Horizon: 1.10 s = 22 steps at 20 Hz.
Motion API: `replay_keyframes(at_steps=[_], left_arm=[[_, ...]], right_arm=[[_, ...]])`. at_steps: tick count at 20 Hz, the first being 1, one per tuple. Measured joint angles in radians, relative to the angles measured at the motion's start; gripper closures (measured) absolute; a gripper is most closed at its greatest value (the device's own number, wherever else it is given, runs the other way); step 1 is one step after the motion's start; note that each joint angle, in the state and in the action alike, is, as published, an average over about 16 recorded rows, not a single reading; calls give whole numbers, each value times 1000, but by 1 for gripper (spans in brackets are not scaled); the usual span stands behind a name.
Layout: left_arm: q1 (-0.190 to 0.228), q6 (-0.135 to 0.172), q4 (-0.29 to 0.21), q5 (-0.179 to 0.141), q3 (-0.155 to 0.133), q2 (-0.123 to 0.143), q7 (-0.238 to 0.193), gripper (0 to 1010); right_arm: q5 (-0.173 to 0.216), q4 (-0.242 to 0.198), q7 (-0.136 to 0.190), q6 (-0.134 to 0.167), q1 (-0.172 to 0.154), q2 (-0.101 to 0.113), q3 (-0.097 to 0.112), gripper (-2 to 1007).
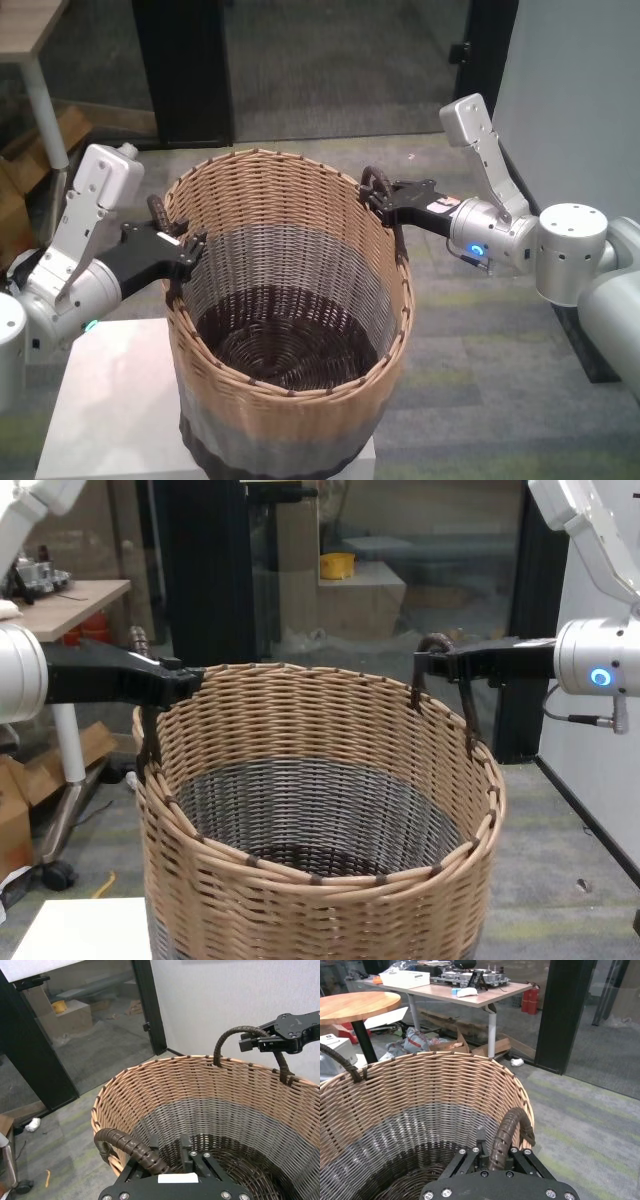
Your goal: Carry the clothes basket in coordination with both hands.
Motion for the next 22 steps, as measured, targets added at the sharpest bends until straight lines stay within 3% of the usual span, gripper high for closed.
replay_keyframes(at_steps=[14, 22], left_arm=[[0, 0, 0, 0, 0, 0, 0, 211], [1, 9, -1, 0, -1, -1, 0, 36]], right_arm=[[0, 0, 0, 0, 0, 0, 0, 315], [-1, 0, 0, 0, 0, 0, 0, 75]])
